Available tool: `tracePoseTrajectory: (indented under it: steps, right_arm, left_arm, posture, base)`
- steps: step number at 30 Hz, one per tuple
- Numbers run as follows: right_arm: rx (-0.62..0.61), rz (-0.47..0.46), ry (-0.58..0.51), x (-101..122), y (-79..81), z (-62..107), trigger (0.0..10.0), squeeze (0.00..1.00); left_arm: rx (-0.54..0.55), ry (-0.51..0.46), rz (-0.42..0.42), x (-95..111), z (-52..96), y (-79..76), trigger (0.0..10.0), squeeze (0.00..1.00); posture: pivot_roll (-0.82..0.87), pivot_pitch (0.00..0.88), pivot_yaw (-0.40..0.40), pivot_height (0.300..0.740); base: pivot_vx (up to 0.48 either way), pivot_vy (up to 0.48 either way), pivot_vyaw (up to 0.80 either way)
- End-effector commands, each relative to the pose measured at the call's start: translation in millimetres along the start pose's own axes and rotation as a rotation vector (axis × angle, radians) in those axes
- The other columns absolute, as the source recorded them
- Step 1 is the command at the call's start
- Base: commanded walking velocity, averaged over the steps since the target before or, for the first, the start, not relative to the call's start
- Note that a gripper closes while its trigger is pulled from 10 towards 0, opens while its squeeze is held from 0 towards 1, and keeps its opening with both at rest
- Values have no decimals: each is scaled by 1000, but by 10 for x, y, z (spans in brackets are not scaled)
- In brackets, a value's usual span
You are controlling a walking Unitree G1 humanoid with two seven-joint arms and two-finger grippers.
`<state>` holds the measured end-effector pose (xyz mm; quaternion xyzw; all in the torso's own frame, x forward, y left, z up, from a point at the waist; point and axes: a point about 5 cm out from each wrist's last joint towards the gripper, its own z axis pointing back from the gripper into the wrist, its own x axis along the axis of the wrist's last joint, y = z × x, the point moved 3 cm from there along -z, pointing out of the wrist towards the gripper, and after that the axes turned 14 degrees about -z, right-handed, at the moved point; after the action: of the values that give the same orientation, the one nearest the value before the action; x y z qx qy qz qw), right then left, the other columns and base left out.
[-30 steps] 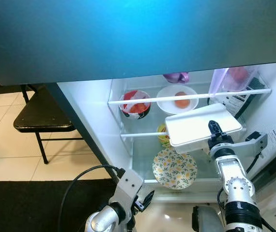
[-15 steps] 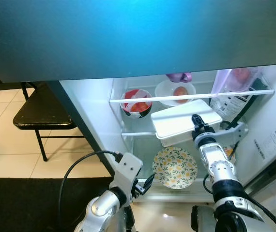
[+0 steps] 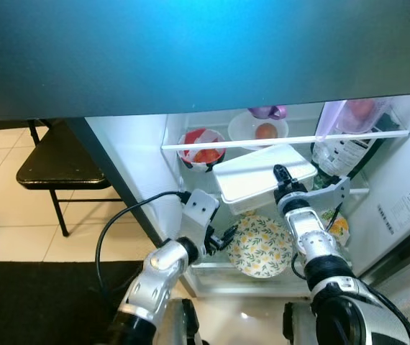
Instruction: Restocking fridge
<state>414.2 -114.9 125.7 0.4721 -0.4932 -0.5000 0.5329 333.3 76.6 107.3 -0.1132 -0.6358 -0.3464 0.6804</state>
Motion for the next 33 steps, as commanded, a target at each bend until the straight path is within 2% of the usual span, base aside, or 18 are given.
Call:
tracePoseTrajectory:
  steps: [1, 4, 10, 19, 26, 30, 33]
  right_arm:
    - [-32, -6, -16, -17, -58, 3, 10000, 0]
    - [-22, -21, -32, 15, -20, -18, 10000, 0]
    - [-20, -30, -99, 170, 113, -92, 10000, 0]
    - [-18, -30, -124, 246, 215, -140, 10000, 0]
    - [-62, 0, -162, 353, 192, -141, 10000, 0]
    - [-71, -10, -248, 599, 231, -137, 10000, 0]
    - [-83, -5, -275, 666, 231, -130, 10000, 0]
  left_arm:
    - [9, 12, 24, -48, 47, 8, 10000, 0]
    - [-2, 8, 28, -51, 67, -18, 10000, 0]
    - [-33, 22, 48, -139, 212, -181, 10000, 0]
    - [-58, 37, 61, -157, 317, -341, 10000, 0]
    - [-55, 44, 69, -148, 378, -371, 10000, 0]
    - [-49, 49, 73, -111, 459, -396, 10000, 0]
    - [-47, 54, 75, -107, 499, -405, 10000, 0]
  posture:
    - [-21, 236, 84, 606]
    - [-15, 236, 85, 606]
    - [25, 239, 83, 606]
    - [80, 241, 88, 606]
    - [104, 261, 88, 606]
    - [154, 285, 97, 606]
    - [169, 292, 100, 606]
  base:
    - [0, 0, 0]
    - [0, 0, 0]
    - [0, 0, 0]
    - [0, 0, 0]
    - [0, 0, 0]
    - [0, 0, 0]
    - [0, 0, 0]
